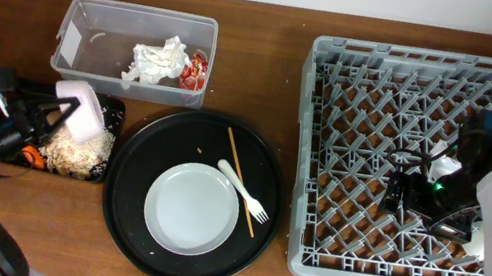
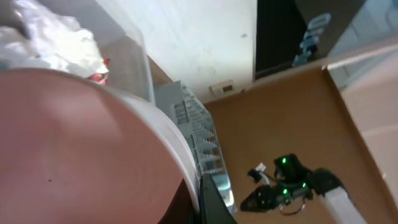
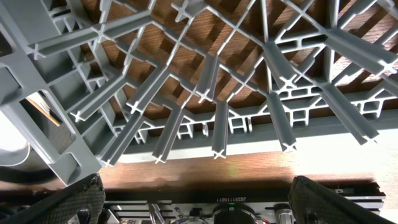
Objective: Sort waste into correct bins and load items into the dishwasher rack
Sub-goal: 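Grasp the pink bowl with the left gripper and tip its contents onto the baking tray, then set the pink bowl on the grey plate and grasp it with the right gripper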
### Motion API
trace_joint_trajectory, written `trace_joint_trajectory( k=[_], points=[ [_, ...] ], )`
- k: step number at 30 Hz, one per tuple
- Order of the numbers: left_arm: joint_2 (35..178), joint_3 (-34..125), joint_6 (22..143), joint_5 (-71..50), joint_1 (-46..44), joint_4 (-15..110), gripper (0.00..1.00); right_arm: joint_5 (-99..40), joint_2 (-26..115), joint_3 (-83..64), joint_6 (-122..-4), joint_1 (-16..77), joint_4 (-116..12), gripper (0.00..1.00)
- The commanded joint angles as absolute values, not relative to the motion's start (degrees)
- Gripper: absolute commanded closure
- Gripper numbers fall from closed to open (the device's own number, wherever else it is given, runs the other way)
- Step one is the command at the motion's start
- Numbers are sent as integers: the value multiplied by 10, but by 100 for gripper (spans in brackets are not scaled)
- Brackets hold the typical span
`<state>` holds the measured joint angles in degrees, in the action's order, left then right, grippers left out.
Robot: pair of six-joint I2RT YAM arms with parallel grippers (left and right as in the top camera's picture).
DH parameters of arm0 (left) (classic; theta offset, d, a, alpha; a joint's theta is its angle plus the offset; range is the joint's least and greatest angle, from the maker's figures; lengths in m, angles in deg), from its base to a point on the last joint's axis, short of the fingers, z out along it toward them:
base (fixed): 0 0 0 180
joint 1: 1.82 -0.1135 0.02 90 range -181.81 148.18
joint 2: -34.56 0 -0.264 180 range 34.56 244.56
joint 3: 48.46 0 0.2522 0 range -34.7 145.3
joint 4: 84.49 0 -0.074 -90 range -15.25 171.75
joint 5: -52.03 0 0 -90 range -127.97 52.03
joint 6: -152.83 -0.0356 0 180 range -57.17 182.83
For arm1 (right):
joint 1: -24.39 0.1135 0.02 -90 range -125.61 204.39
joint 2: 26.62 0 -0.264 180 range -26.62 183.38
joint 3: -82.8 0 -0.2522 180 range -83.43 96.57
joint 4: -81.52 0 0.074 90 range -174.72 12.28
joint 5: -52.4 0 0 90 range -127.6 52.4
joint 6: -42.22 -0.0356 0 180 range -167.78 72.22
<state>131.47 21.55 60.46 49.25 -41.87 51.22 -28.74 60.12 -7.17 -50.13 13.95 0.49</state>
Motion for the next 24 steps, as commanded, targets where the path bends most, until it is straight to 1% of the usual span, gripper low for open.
trace_joint_trajectory(
  k=[1, 2, 4, 5, 7, 8, 9, 10, 12, 13, 15, 16, 17, 18, 19, 20, 22, 23, 24],
  points=[
    [1236, 224, 580, 517, -349, 511, 100, -292, 600, -71, -495, 143, 4, 2],
    [1217, 224, 580, 491, -322, 506, 100, -292, 600, -71, -495, 143, 4, 2],
    [1161, 224, 580, 291, -231, 436, 100, -292, 600, -71, -495, 143, 4, 2],
    [1145, 224, 580, 164, -165, 389, 100, -292, 600, -71, -495, 143, 4, 2],
    [1145, 223, 580, 29, -76, 336, 100, -292, 600, -71, -495, 143, 4, 2],
    [1145, 218, 580, -41, 0, 309, 100, -292, 600, -71, -495, 143, 4, 2],
    [1146, 211, 580, -66, 37, 309, 100, -292, 600, -71, -495, 143, 3, 2],
    [1147, 195, 588, -107, 93, 316, 100, -292, 600, -71, -495, 143, 3, 2],
    [1148, 172, 631, -169, 155, 321, 100, -292, 600, -71, -495, 143, 4, 2],
    [1148, 156, 642, -168, 188, 332, 100, -292, 600, -71, -495, 143, 4, 2],
    [1148, 141, 659, -168, 224, 348, 100, -292, 600, -71, -495, 143, 4, 2],
    [1148, 140, 659, -168, 233, 348, 93, -292, 600, -71, -495, 143, 4, 2],
    [1148, 140, 659, -168, 237, 350, 82, -292, 600, -71, -495, 143, 4, 2],
    [1148, 141, 659, -168, 237, 350, 67, -288, 600, -71, -495, 143, 4, 2],
    [1148, 142, 659, -168, 237, 350, 56, -272, 600, -71, -495, 143, 4, 2],
    [1148, 145, 659, -168, 236, 350, 51, -266, 600, -71, -495, 143, 4, 2],
    [1137, 171, 659, -175, 231, 342, 49, -266, 600, -71, -495, 143, 6, 2],
    [1121, 195, 661, -211, 216, 319, 37, -264, 600, -71, -494, 143, 8, 2],
    [1106, 210, 676, -250, 199, 297, 33, -248, 599, -70, -478, 143, 9, 2]
  ],
)
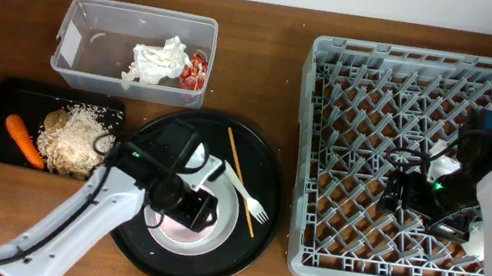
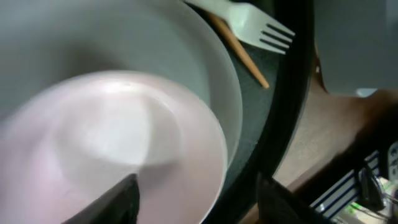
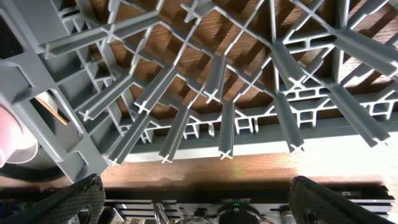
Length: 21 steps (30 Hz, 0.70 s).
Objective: Sort waste into correct bins and load items into the dishwasher rack
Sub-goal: 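Set the pink bowl on the grey plate and grasp it with the right gripper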
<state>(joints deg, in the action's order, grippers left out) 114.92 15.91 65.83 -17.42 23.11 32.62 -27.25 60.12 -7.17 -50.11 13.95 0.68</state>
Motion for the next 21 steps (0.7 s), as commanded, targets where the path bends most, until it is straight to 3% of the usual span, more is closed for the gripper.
trace_joint_trajectory(
  k=[1, 3, 5, 10, 13, 16, 21],
  points=[
    [1093, 217, 682, -273, 180, 280, 25, -229, 599, -70, -461, 143, 8, 2],
    [1043, 221, 682, -284, 86, 239, 17, -191, 593, -67, -435, 160, 8, 2],
    [1015, 221, 682, -284, -4, 216, 1, -189, 578, -65, -435, 224, -5, 0],
    [1008, 216, 683, -284, -173, 195, 1, -193, 578, -65, -520, 515, -135, 2],
    [1008, 216, 695, -284, -221, 195, 1, -248, 614, -65, -588, 649, -216, 7],
    [1008, 216, 697, -284, -230, 195, 1, -265, 702, -65, -660, 712, -286, 18],
    [1008, 199, 697, -284, -230, 196, 1, -231, 811, -65, -693, 717, -348, 30]
  ],
)
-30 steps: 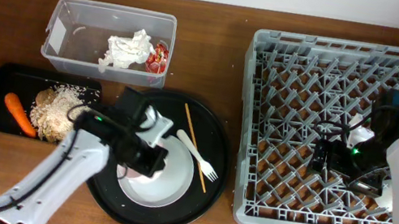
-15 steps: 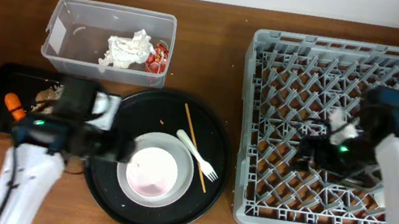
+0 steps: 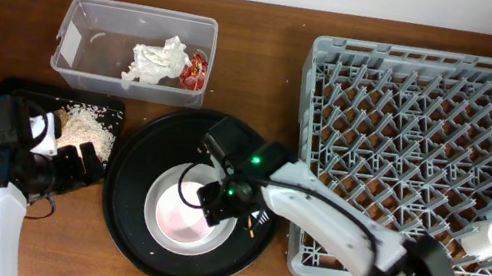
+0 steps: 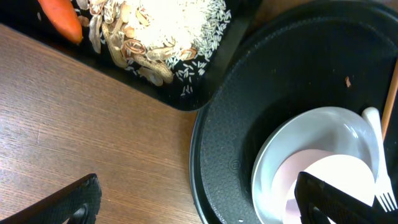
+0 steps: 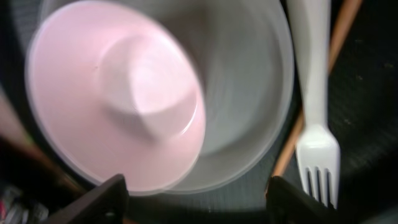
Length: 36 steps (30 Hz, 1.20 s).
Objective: Sort waste into correct bins and load items into the dishwasher rack
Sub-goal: 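Set the pink bowl on the grey plate and grasp it with the right gripper, then carry the pink bowl into the rack's back corner with the right gripper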
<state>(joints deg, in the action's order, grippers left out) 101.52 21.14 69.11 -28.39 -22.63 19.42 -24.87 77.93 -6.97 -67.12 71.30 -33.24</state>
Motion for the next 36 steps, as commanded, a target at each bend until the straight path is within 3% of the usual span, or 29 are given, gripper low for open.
trace_joint_trajectory(
  k=[1, 2, 5, 6, 7, 10, 14, 18, 24, 30, 36],
  points=[
    [1008, 194, 697, -284, -230, 196, 1, -216, 827, -65, -693, 717, -362, 39],
    [1009, 192, 697, -284, -230, 198, 1, -215, 843, -65, -696, 717, -373, 53],
    [1009, 192, 697, -283, -230, 200, 1, -215, 854, -65, -695, 717, -381, 84],
    [1009, 192, 697, -283, -230, 200, 1, -215, 854, -65, -695, 717, -383, 93],
    [1009, 192, 697, -283, -230, 200, 1, -215, 854, -65, -695, 717, -383, 96],
    [1009, 192, 697, -283, -230, 200, 1, -239, 833, -47, -691, 710, -349, 96],
    [1009, 192, 697, -281, -230, 200, 1, -504, 702, 69, -691, 662, -203, 96],
    [1009, 192, 697, -277, -230, 202, 1, -765, 614, 75, -689, 598, -214, 96],
    [1009, 192, 697, -277, -230, 203, 1, -992, 610, 75, -576, 439, -395, 96],
    [1009, 192, 697, -277, -230, 201, 1, -1013, 612, 75, -391, 307, -671, 96],
    [1009, 192, 697, -277, -230, 201, 1, -1022, 672, 75, -237, 200, -839, 96]
  ],
)
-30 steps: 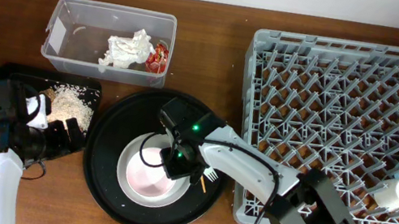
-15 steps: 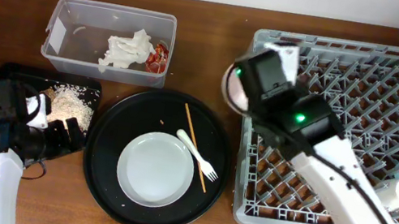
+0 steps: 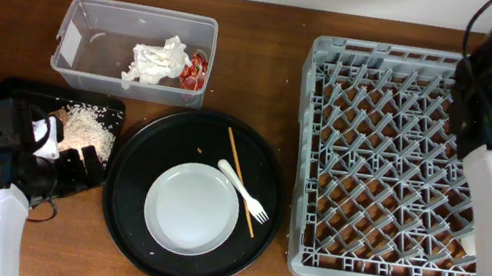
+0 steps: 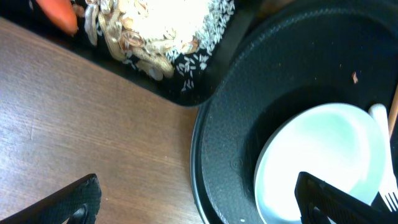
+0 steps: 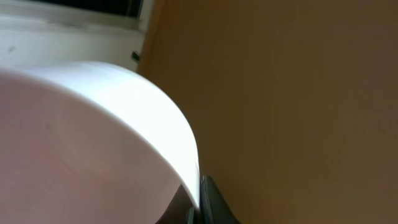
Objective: Sort waste into correct bins and load items into the dishwasher rack
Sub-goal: 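Carry the pink bowl into the rack's back corner with the right gripper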
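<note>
A pink bowl (image 5: 81,137) fills the right wrist view, its rim pinched in my right gripper (image 5: 196,204), which is shut on it. In the overhead view the right arm stands over the far right corner of the grey dishwasher rack (image 3: 374,161); the bowl itself is hidden there. A white plate (image 3: 192,210), a white fork (image 3: 246,194) and a wooden stick (image 3: 241,180) lie on the round black tray (image 3: 134,169). My left gripper (image 4: 202,205) is open, low over the table beside that tray's left edge.
A black food tray (image 3: 109,106) holds rice, peanut shells (image 4: 155,31) and a carrot (image 4: 56,15). Behind it stands a clear bin (image 3: 83,28) with crumpled tissue and a red wrapper. Something white (image 3: 466,243) shows at the rack's right edge under the arm.
The pink bowl is gone from the white plate and is now held in my right gripper. The right arm has moved from the plate to the rack's far right corner. The left arm barely shifted.
First my left gripper held the pink bowl tipped over the food tray while the right arm rested in the rack. Then the left set the bowl on the white plate. Then the left was back by the food tray, the right open around the bowl. Now the right holds it.
</note>
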### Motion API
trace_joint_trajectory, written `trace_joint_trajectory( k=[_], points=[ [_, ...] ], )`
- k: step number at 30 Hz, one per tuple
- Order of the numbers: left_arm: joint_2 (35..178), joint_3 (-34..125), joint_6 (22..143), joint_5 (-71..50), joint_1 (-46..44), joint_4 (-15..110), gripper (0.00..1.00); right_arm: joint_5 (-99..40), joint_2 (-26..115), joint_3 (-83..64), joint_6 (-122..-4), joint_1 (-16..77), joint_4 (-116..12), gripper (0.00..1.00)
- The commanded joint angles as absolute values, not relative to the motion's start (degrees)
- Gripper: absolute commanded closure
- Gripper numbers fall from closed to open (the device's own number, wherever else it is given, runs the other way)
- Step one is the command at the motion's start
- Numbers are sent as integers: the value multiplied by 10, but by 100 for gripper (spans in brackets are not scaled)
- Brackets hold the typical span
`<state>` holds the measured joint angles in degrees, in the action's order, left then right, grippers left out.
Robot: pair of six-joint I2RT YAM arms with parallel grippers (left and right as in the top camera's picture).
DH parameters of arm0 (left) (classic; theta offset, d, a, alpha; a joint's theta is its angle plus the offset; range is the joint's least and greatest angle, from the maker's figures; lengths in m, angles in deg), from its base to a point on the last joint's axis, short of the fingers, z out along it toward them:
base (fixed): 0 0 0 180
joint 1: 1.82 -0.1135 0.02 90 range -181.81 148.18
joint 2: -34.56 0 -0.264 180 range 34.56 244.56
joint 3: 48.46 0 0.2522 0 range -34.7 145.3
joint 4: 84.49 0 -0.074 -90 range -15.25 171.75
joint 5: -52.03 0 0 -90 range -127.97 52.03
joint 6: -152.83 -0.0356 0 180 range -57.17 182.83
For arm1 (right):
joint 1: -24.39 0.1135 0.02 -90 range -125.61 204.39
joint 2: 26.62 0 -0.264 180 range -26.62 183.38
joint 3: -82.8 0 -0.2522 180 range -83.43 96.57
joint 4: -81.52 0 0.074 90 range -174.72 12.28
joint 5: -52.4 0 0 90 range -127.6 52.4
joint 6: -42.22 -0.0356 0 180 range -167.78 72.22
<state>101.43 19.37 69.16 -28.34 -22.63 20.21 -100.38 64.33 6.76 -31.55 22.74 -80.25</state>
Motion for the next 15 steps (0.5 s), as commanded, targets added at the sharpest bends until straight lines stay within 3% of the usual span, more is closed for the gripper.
trace_joint_trajectory(
  k=[1, 7, 15],
  points=[
    [1009, 192, 697, -278, -230, 202, 1, -1029, 691, 75, -208, 185, -870, 96],
    [1009, 192, 697, -280, -230, 204, 1, -1131, 820, 75, -206, 142, -901, 96],
    [1009, 192, 697, -279, -230, 204, 1, -1124, 882, -2, -242, 142, -892, 96]
  ],
)
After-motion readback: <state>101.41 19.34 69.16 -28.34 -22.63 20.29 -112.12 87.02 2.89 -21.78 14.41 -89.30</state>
